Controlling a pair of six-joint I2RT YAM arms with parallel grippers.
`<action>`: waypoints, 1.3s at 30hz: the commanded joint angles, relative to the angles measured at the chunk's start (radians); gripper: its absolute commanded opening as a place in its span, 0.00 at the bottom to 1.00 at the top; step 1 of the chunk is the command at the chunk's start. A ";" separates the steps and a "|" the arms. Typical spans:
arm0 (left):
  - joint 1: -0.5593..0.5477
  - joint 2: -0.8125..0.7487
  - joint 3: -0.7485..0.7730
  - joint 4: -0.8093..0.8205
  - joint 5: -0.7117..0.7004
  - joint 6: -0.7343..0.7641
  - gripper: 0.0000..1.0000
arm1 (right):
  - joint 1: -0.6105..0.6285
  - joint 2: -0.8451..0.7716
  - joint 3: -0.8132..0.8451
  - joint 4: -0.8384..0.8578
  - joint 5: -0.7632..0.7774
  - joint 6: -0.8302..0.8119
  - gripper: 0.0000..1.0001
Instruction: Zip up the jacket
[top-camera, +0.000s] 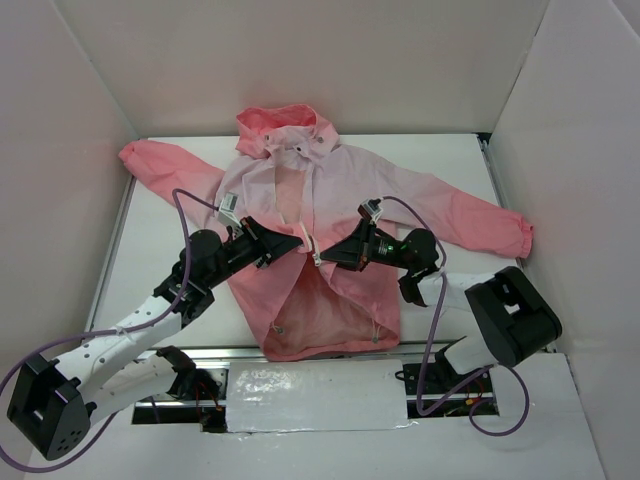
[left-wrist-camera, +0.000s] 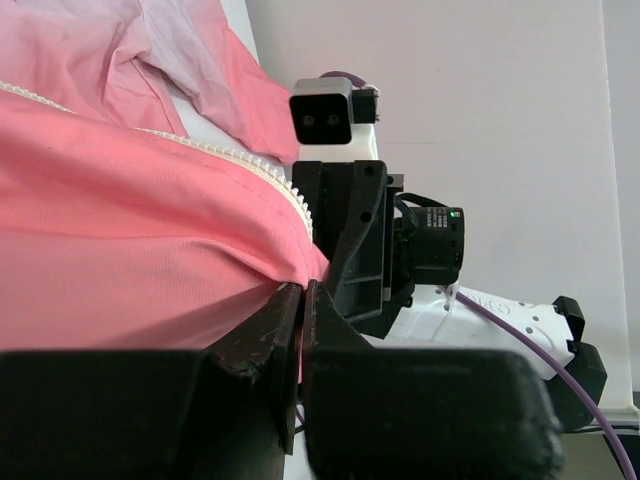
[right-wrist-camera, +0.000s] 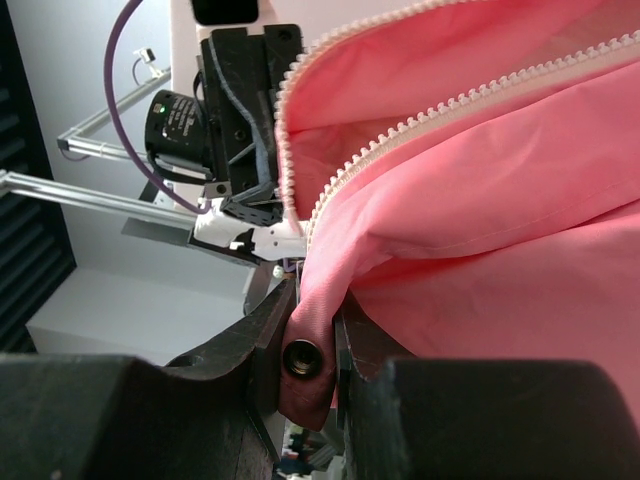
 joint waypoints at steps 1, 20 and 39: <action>0.004 -0.002 0.020 0.085 0.015 0.001 0.00 | -0.005 0.016 0.008 0.377 -0.005 0.021 0.00; 0.004 -0.068 0.101 -0.173 -0.111 0.079 0.00 | 0.013 -0.162 0.164 -0.900 0.030 -0.590 0.21; 0.009 -0.198 0.262 -0.542 -0.295 0.240 0.00 | 0.081 -0.031 0.335 -2.070 0.582 -0.925 0.74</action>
